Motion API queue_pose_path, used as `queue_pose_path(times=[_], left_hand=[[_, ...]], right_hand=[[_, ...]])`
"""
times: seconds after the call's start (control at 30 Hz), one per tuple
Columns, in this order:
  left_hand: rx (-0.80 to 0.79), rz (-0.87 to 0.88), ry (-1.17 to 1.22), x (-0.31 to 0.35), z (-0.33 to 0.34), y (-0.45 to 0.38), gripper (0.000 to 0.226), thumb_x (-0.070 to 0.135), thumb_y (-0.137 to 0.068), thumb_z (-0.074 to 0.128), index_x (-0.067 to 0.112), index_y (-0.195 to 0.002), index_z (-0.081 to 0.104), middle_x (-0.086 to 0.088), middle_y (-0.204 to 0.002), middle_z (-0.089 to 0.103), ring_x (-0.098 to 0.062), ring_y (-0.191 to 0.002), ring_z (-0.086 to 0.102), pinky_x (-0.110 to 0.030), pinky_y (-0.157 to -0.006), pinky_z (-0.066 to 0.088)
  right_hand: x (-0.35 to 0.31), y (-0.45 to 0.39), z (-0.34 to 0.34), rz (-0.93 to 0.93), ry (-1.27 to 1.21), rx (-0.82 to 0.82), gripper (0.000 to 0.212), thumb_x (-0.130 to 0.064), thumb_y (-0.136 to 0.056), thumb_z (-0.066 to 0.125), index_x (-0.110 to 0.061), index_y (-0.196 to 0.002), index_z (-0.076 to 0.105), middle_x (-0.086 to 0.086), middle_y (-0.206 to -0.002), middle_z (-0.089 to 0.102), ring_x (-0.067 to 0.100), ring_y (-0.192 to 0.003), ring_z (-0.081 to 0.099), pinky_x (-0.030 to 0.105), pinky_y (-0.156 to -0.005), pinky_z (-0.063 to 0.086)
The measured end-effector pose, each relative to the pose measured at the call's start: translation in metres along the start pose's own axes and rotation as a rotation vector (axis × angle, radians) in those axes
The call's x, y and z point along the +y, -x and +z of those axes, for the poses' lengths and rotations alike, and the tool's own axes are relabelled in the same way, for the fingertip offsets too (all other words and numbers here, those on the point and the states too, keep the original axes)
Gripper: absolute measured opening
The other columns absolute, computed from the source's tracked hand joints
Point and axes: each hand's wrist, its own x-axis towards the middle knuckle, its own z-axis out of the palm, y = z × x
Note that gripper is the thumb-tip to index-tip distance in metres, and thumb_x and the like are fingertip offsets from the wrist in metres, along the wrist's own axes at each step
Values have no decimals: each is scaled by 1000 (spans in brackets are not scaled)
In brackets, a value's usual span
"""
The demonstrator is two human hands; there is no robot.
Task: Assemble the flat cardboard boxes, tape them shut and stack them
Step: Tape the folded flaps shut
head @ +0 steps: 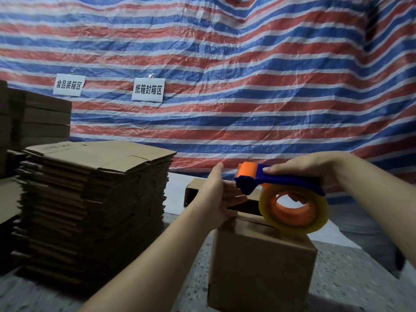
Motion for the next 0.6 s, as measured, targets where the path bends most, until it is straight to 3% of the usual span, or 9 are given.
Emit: queue_pose_path(times=[0.13, 0.27, 0.37, 0.53, 0.6], left_hand=[[24, -4, -6, -1, 2, 2, 48, 47, -98, 50, 5, -110, 69, -8, -91, 77, -23, -95, 70, -50, -99, 41], [49, -26, 20, -1, 4, 0, 21, 16, -94, 57, 7, -109, 69, -7, -88, 76, -20, -96, 69, -45, -89, 43], [73, -22, 0, -4, 2, -4, 18, 10, -92, 61, 6, -108, 68, -7, -87, 77, -17, -91, 69, -38, -77, 47], [147, 32, -132, -16, 7, -5, 10, 8, -88, 61, 8, -87, 71, -3, -68, 72, -10, -58, 63, -26, -59, 47], [195, 62, -195, -21, 10, -6, 13, 10, -87, 62, 9, -77, 70, -7, -73, 70, -15, -60, 58, -26, -53, 45]], right_hand=[[-4, 0, 1, 3, 55, -4, 97, -72, -45, 89, -16, -119, 62, 15, -100, 77, 22, -75, 73, 34, -67, 59], [-7, 0, 1, 22, 95, 2, 81, -67, -62, 78, -15, -121, 61, 13, -100, 77, 22, -77, 74, 33, -68, 59], [-11, 0, -1, 36, 130, 0, 78, -68, -66, 74, -14, -121, 61, 13, -100, 77, 23, -80, 74, 32, -69, 59], [-18, 6, -10, 123, 287, -32, 84, -70, -59, 74, -9, -117, 63, 11, -91, 78, 21, -76, 76, 28, -63, 58], [-17, 8, -14, 159, 317, -47, 88, -70, -55, 76, -8, -116, 63, 12, -90, 78, 22, -75, 76, 28, -61, 58]])
